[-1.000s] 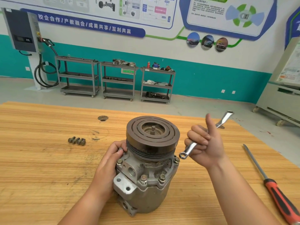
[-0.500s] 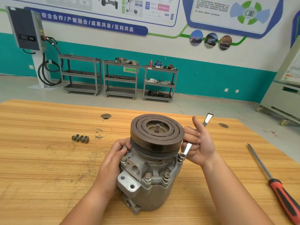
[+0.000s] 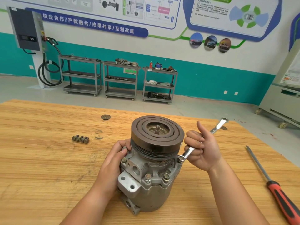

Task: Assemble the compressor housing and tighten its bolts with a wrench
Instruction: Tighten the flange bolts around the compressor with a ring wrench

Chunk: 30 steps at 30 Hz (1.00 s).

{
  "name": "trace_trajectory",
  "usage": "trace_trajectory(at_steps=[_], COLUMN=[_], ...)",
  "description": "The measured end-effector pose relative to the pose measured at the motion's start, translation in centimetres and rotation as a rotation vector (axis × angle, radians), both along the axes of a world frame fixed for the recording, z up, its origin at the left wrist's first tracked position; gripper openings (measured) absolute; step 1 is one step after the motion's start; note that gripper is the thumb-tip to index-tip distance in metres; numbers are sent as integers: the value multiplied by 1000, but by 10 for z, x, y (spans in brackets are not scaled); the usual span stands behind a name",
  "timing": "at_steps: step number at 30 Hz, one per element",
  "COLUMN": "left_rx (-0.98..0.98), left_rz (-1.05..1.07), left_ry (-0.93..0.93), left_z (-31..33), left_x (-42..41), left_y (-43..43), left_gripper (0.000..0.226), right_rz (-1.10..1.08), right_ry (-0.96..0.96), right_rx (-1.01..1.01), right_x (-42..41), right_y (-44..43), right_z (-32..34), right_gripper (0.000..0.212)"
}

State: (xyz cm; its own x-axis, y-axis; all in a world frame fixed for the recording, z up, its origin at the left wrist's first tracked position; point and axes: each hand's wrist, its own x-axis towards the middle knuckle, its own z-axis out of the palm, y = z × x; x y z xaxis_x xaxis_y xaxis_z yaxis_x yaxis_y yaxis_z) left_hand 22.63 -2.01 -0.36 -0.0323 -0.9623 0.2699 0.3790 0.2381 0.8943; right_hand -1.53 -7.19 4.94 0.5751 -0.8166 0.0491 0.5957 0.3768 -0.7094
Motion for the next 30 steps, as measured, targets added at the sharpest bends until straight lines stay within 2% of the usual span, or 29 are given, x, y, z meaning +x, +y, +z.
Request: trace_trajectory(at_steps=[3,9,11,13,14,16,18,22,26,30], left_rx=[1,15,6,2,3,-2,-1,5,0,-3], left_rz=[9,11,22,29,36,49,43,11,-4,9], left_ry=[-3,11,-12,-37,-46,-64,-70,-41,-3,-13], left_z=[0,0,-1,-3,-3,-4,-4,-2,2,2], left_x=[0,-1,0,0,0,1,1,1,-1,-1], left_y=[0,0,0,-1,-1,-2,-2,0,1,3], left_gripper=[44,43,39,27,23,20,19,27,43,33], right_rz=[-395,-983,-1180,-1285,-1279,-1204,-1179,-1214,-781,-478], right_ry=[87,25,145,341,429,586,605,285,93,-63], right_rx=[-4,-124,-232,-405,-481,-616,-659,-554,-386,-134], right_x=[7,42,61,80,88,100,102,66,21,8], right_y=[29,90,104,114,118,123,125,114,82,33], right_z=[2,-16,-23,-30,-33,-39,-36,-9,10,7], right_gripper=[51,44,43,26,21,31,40,15,54,58])
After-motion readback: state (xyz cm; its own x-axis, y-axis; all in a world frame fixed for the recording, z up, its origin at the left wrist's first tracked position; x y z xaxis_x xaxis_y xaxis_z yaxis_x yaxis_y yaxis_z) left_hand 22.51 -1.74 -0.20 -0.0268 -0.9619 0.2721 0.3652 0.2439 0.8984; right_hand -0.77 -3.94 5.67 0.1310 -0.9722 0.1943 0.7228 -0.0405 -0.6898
